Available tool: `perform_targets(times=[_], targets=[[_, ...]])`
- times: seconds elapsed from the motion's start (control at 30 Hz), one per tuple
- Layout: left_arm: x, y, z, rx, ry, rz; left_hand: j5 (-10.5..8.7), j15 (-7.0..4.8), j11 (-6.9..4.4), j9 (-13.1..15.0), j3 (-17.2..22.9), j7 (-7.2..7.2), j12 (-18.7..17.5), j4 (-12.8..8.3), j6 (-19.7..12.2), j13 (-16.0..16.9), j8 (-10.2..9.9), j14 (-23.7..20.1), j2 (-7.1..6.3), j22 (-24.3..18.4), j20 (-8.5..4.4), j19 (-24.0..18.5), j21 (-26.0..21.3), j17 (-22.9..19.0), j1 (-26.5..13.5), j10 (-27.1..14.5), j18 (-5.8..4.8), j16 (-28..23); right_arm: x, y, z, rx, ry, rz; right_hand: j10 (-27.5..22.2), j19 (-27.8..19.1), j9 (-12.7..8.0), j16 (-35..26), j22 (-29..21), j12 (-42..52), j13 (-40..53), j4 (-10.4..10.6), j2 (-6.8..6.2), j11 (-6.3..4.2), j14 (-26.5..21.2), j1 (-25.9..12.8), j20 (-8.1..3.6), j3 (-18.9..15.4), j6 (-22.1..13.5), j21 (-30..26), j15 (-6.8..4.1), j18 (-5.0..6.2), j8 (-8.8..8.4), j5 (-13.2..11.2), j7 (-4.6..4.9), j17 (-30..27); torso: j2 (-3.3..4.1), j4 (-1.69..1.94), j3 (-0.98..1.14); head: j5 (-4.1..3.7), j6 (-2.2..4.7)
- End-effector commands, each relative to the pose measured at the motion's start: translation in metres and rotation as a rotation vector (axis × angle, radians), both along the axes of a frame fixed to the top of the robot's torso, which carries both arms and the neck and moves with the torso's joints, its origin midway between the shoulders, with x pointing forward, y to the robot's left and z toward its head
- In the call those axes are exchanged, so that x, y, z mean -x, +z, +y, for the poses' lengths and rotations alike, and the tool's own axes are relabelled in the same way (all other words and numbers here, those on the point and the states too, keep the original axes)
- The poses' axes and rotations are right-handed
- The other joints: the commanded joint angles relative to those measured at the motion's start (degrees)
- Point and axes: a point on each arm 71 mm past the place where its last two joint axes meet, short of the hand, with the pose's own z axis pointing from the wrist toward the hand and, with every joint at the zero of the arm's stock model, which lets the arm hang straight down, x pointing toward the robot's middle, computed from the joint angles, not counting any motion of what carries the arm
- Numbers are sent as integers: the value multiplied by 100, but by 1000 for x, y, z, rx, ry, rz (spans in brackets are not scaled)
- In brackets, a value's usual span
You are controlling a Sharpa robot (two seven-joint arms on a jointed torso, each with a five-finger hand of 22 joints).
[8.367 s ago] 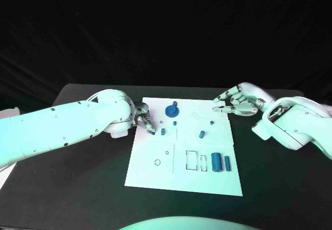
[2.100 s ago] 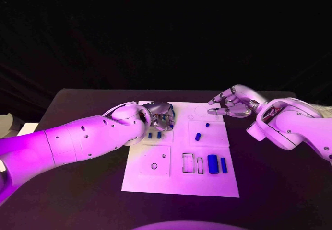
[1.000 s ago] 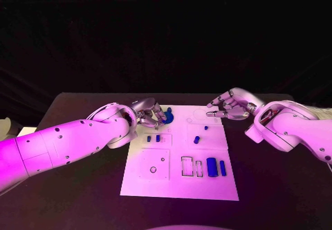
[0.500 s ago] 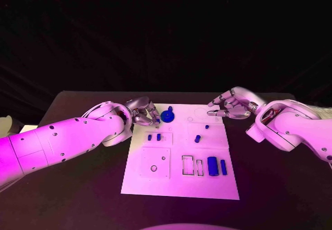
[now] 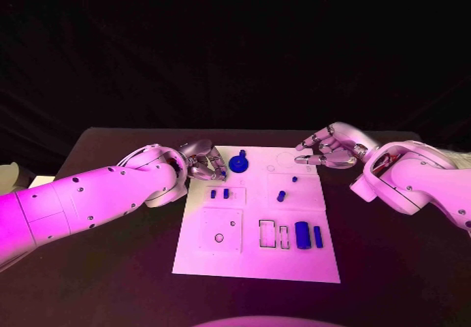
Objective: Assemble the parts on the task board
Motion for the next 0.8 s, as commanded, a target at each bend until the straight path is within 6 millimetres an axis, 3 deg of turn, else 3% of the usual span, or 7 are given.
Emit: perform_targets(times=[0.03,0.8], targets=[[1,-2,-2,-15,-13,27,-6,16,-1,0,18,-2,-28,-1,48,-8,-23,168,-15,5,2,231,20,-15,-57,40,-92,-26,1,0,2,3,15,3,576,600,6,23,1508,5,1501,-7,56,12,598,-15,-1,-31,-4,13,26,-38,14,27,-36,1506,2,-4,-1,-5,-9],[1,-7,-1,-51,-13,60,-7,11,-8,-9,20,-12,-47,-17,69,-10,-30,164,-22,12,1,228,24,-40,-63,67,-91,-31,1,0,2,3,18,3,575,600,8,23,1508,3,1500,-5,61,12,598,-11,-2,-40,-3,13,26,-38,14,25,-37,1506,-1,-1,1,8,-37]])
